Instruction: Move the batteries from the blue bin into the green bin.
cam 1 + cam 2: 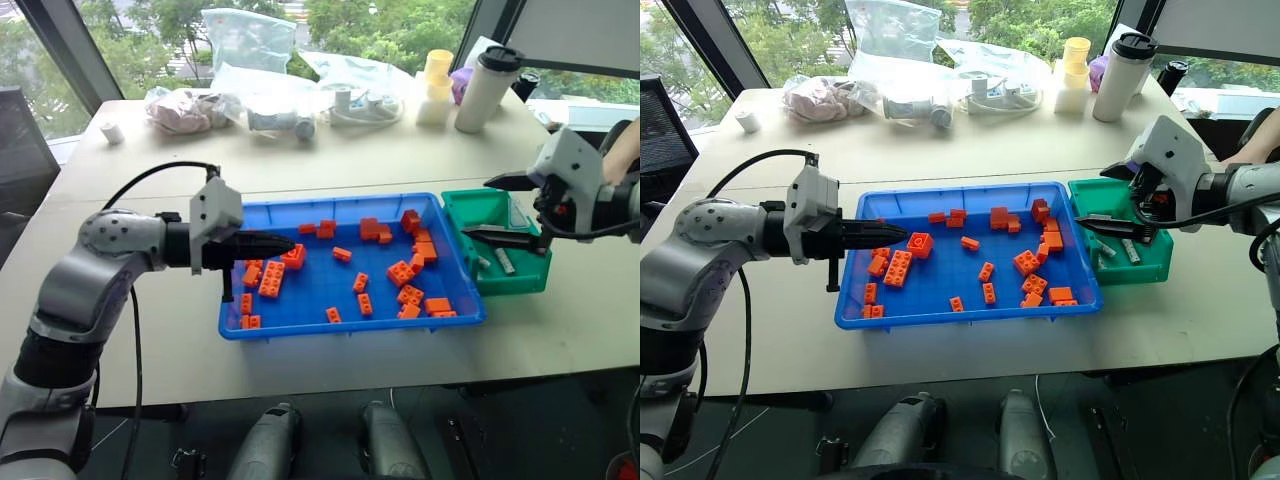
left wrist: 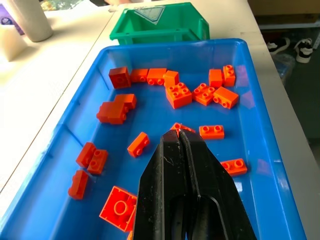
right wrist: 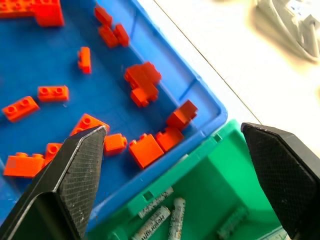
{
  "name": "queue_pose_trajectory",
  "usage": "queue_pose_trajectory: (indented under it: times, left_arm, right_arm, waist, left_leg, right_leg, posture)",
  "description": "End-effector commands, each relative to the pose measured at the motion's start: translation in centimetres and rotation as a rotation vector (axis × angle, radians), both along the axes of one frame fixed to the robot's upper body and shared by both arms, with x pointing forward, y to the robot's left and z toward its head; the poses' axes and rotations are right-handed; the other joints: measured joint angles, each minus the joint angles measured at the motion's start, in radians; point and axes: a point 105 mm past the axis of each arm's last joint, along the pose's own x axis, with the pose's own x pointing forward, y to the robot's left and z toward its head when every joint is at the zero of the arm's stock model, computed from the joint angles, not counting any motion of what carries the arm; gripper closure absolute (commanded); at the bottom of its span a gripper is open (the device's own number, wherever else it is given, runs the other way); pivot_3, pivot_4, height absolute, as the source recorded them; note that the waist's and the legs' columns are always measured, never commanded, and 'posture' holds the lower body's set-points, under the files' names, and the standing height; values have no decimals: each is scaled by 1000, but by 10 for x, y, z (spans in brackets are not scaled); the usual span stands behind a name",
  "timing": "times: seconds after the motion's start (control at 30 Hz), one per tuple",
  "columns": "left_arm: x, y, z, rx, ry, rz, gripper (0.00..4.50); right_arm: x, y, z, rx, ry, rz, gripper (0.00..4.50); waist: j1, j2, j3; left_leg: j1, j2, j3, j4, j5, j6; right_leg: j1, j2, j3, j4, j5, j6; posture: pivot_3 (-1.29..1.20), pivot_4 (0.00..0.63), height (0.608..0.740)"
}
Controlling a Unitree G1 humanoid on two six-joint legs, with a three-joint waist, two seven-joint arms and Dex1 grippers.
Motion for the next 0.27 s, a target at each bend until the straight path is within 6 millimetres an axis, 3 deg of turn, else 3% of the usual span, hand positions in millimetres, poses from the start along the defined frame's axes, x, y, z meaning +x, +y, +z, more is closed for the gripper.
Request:
queue_pose_trajectory:
  times: [0.03,0.27]
  left_arm:
    - [-4,3,12,-11,-37,-4,4500]
    - [-4,6,14,-15,-31,-3,4500]
  right_arm:
    - [-16,10,12,-26,-33,54,27]
    - [-28,17,4,-58,-9,61,27]
  waist:
    - [1,0,0]
    - [2,0,0]
  left_leg:
    - [0,0,0,0,0,0]
    - [0,0,0,1,0,1]
  right_leg:
    - [0,0,0,0,0,0]
    - [1,-1,0,0,0,0]
  posture:
    - [0,150,740]
    - [0,150,740]
